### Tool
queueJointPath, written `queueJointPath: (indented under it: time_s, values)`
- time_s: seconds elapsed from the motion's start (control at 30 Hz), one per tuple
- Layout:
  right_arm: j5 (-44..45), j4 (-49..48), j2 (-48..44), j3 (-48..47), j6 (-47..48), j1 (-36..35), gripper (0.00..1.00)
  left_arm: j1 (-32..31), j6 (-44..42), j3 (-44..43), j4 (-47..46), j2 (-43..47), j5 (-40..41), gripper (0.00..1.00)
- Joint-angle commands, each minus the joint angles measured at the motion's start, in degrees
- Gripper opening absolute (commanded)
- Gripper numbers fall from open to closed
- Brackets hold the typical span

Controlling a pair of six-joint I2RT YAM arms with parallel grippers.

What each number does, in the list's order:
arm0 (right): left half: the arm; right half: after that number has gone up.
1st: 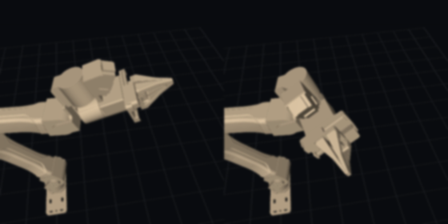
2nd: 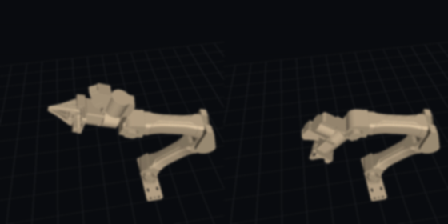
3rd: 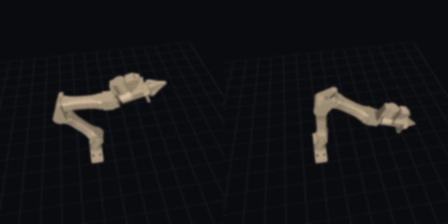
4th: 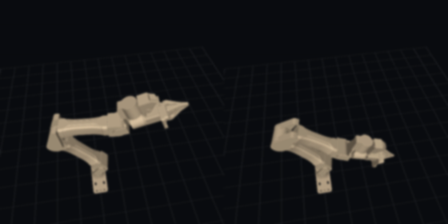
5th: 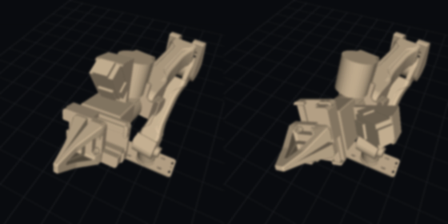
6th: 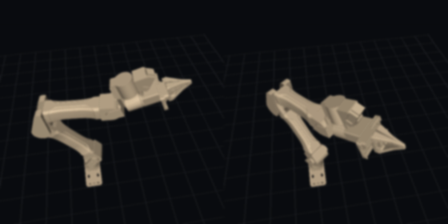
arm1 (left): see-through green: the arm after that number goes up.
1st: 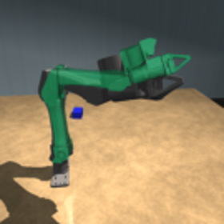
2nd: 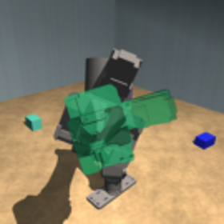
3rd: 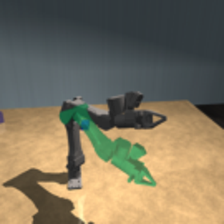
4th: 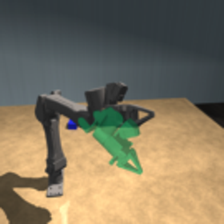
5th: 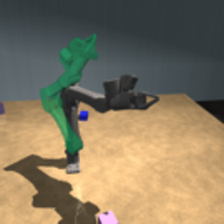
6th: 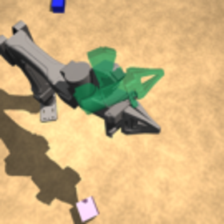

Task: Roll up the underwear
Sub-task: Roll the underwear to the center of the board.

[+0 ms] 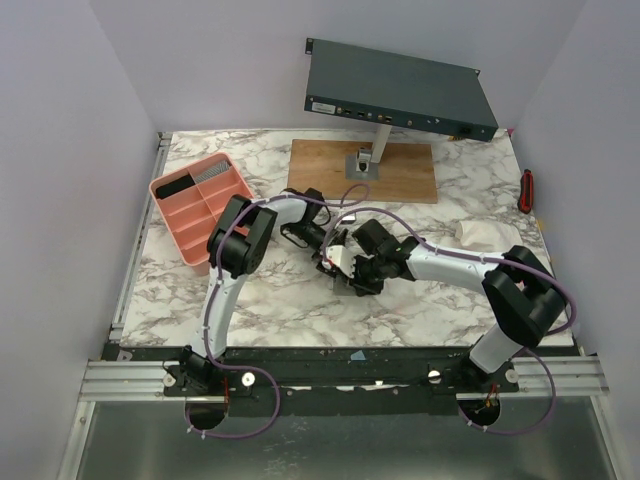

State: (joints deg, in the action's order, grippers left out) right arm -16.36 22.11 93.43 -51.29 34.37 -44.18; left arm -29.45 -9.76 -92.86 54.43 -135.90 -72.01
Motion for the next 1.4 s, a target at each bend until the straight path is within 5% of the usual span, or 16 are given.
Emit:
queueJointPath:
  time_s: [0.0, 0.43, 0.9, 1.13, 1.37]
  values:
    - [-3.5, 9.2, 2.2, 3.6, -2.5, -0.6, 0.01, 3.9, -0.1, 1.2, -4.1, 4.6, 5.8, 0.60]
    - [-7.4, 13.0, 5.6, 1.7, -3.6, 2.9, 0.01, 9.4, -1.1, 8.9, -7.8, 17.8, 6.9, 0.62]
    - [-17.2, 25.7, 26.0, -15.7, 2.6, 11.4, 0.01, 11.1, -6.4, 26.4, -15.0, 41.8, 15.4, 0.59]
    - [-18.4, 29.7, 33.9, -23.2, 4.9, 13.0, 0.01, 4.5, -7.0, 34.7, -25.9, 51.3, 29.2, 0.60]
    - [-18.2, 29.6, 36.6, -24.8, 5.3, 13.6, 0.01, -7.1, -8.7, 35.6, -32.2, 50.8, 41.7, 0.63]
